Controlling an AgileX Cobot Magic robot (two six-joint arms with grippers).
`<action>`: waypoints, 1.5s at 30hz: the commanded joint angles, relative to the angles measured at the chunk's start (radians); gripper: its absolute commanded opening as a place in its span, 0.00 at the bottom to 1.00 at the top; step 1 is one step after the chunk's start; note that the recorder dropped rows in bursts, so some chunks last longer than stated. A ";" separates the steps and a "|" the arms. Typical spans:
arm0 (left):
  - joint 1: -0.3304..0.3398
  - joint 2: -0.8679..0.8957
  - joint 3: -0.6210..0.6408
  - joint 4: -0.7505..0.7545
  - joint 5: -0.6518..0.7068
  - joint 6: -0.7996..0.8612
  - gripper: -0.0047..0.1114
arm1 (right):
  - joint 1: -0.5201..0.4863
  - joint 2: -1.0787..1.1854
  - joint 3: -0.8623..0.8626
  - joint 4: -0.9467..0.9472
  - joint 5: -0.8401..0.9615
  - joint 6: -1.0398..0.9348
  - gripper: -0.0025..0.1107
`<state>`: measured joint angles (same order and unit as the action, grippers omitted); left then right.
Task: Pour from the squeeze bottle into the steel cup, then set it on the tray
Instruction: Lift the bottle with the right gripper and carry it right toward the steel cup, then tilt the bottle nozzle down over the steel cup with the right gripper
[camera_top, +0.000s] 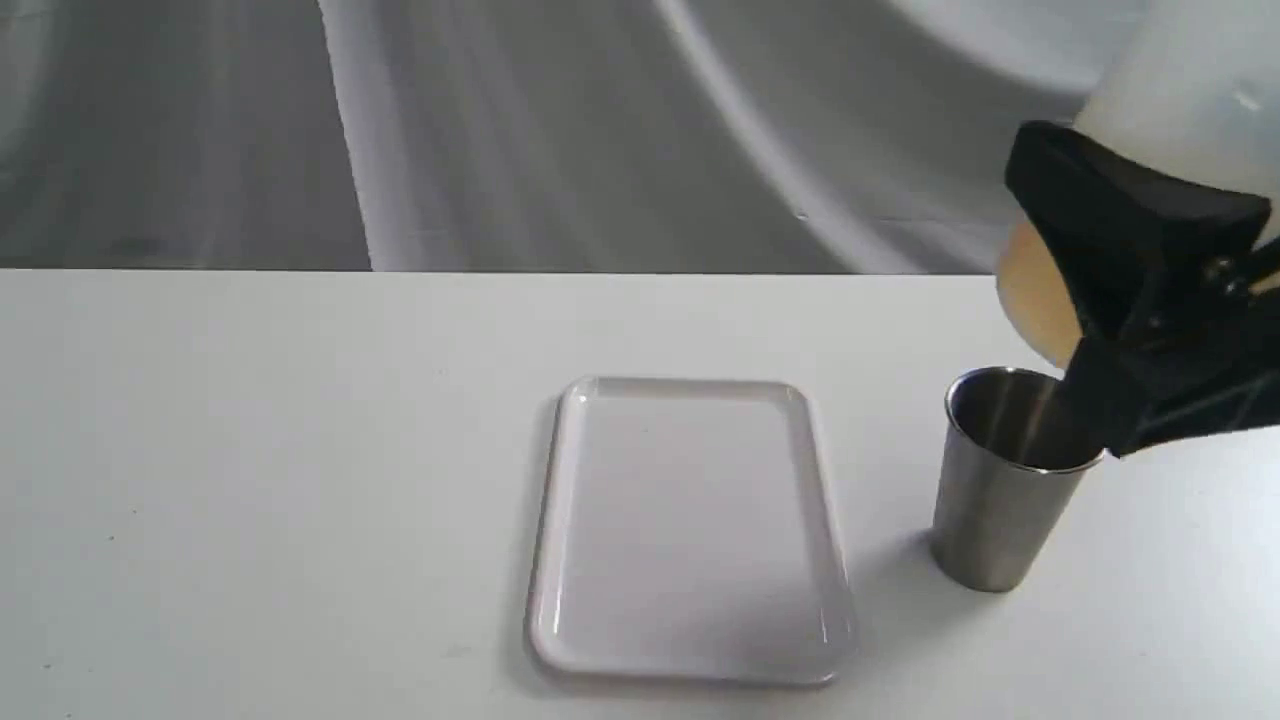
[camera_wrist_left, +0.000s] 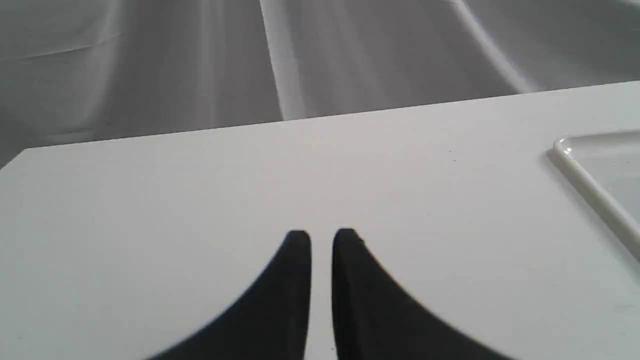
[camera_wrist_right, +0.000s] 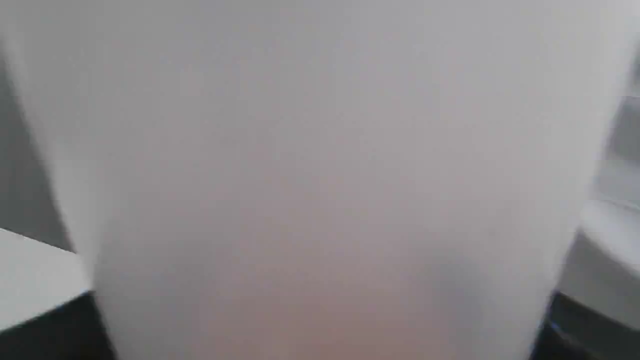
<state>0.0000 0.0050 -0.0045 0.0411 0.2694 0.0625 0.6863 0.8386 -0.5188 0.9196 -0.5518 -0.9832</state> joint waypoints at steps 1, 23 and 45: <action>-0.004 -0.005 0.004 0.002 -0.007 -0.002 0.11 | -0.039 -0.026 -0.001 -0.190 0.083 0.191 0.02; -0.004 -0.005 0.004 0.002 -0.007 -0.002 0.11 | -0.541 -0.028 -0.240 -1.186 0.885 1.066 0.02; -0.004 -0.005 0.004 0.002 -0.007 -0.002 0.11 | -0.608 0.209 -0.233 -1.844 1.014 1.401 0.02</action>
<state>0.0000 0.0050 -0.0045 0.0411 0.2694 0.0625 0.0878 1.0389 -0.7472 -0.8243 0.4909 0.3340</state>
